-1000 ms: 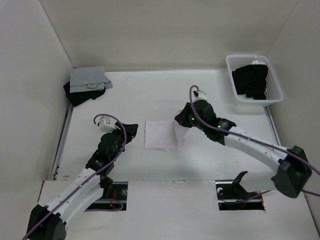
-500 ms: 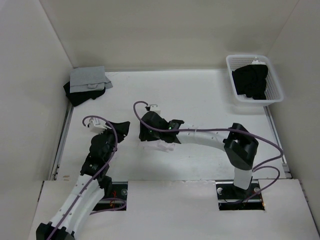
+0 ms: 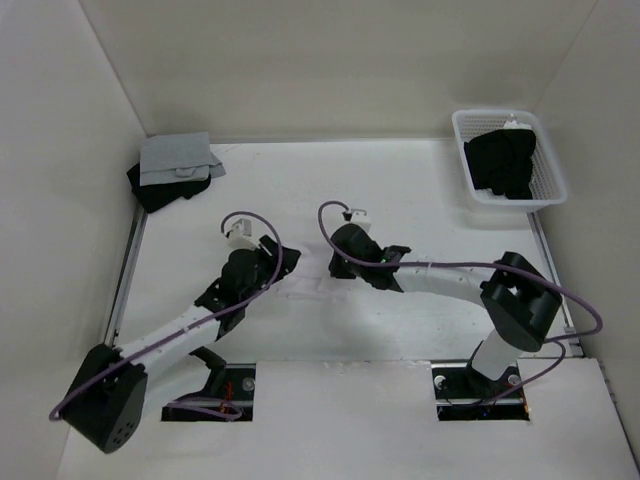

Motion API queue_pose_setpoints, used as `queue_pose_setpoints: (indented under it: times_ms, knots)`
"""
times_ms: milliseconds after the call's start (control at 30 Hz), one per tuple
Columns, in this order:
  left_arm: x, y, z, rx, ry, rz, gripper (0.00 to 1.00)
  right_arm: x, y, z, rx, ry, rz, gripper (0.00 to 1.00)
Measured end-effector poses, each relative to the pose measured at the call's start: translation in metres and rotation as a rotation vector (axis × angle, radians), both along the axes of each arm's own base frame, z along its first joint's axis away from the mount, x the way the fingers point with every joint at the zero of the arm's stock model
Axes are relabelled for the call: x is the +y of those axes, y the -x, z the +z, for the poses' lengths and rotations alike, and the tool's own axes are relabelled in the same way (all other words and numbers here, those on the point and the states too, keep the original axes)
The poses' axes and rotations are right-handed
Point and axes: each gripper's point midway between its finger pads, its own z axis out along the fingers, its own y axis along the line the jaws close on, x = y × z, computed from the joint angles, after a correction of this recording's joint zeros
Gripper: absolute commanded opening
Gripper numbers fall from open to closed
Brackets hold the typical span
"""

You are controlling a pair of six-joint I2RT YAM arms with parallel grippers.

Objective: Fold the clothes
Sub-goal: Fold the tank top

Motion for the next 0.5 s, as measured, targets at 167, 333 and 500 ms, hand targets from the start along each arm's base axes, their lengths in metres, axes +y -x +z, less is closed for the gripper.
queue_pose_setpoints:
  times_ms: [167,333,500]
  knots:
    - [-0.032,-0.026,-0.009,0.013,-0.016,-0.037,0.45,-0.015,0.026,-0.067,0.113,0.097,0.024,0.06]
    - [-0.037,-0.067,-0.036,0.045,-0.024,0.012,0.42,-0.009,0.038,-0.078,0.116,0.071,0.037,0.06]
    - [-0.011,-0.096,-0.084,0.134,-0.028,0.103,0.41,-0.005,0.041,-0.078,0.102,0.045,0.041,0.05]
